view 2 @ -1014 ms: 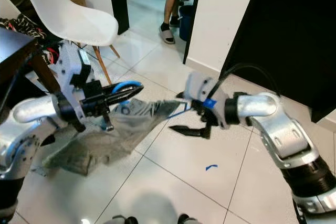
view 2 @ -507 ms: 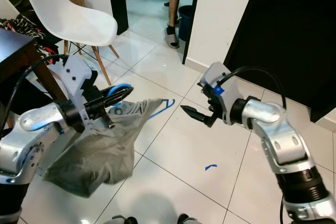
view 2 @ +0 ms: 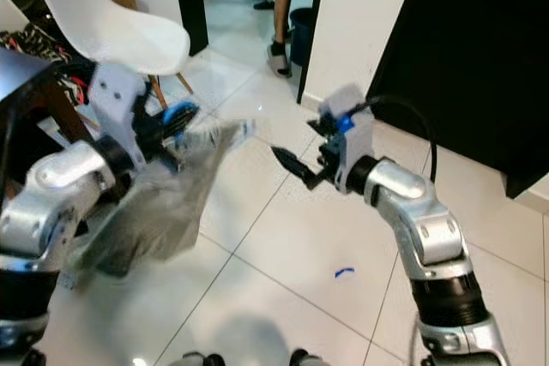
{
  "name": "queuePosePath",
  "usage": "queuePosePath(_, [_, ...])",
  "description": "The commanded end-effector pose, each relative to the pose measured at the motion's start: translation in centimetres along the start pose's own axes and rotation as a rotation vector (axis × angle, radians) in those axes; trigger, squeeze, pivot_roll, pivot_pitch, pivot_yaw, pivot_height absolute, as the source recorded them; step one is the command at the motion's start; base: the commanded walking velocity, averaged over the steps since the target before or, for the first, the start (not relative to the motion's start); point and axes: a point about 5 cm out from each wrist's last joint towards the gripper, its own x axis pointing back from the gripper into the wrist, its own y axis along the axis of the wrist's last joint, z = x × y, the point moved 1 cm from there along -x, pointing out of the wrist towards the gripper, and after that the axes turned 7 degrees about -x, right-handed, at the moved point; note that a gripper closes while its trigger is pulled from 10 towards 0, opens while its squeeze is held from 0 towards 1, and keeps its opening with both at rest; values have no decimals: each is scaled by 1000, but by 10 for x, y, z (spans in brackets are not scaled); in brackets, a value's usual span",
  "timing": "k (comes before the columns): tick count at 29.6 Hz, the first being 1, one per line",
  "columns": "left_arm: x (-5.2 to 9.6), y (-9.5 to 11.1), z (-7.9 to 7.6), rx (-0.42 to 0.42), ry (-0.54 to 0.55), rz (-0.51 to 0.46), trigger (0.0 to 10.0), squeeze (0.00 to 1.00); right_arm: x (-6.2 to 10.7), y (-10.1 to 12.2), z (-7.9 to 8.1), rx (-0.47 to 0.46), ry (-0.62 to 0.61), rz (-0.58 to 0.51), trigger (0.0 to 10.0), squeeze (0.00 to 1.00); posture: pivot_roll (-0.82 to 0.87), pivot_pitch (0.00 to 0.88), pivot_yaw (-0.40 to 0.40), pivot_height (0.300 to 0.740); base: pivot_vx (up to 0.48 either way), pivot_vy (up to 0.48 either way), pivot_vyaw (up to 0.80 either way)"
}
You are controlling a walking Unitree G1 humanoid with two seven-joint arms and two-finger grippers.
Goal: Hang hanger
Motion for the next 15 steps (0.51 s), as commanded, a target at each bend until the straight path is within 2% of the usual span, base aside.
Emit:
queuePosePath(1, [-2, 4, 5, 2, 38, -17, 10000, 0, 1, 7, 3, -43, 18, -39, 10000, 0, 76, 197, -82, 740, 0, 0, 0])
queuePosePath(3, [-2, 4, 5, 2, 38, -17, 10000, 0, 1, 7, 3, -43, 18, -39, 10000, 0, 76, 197, -82, 740, 0, 0, 0])
queuePosePath(6, [-8, 4, 11, 19, 94, -19, 10000, 0, -4, 2, 8, -34, 9, -25, 10000, 0, 77, 198, -69, 740, 0, 0, 0])
queuePosePath(10, [-9, 4, 10, 21, 92, -20, 10000, 0, -5, 2, 9, -49, 1, -30, 10000, 0, 80, 198, -71, 740, 0, 0, 0])
queuePosePath(13, [-8, 4, 10, 37, 89, -25, 10000, 0, -5, 4, 9, -94, 0, -53, 10000, 0, 79, 204, -74, 740, 0, 0, 0])
queuePosePath(15, [-6, 9, 5, 99, 51, -59, 10000, 0, -5, 9, 20, -175, 60, -89, 10000, 0, 80, 201, -77, 740, 0, 0, 0])
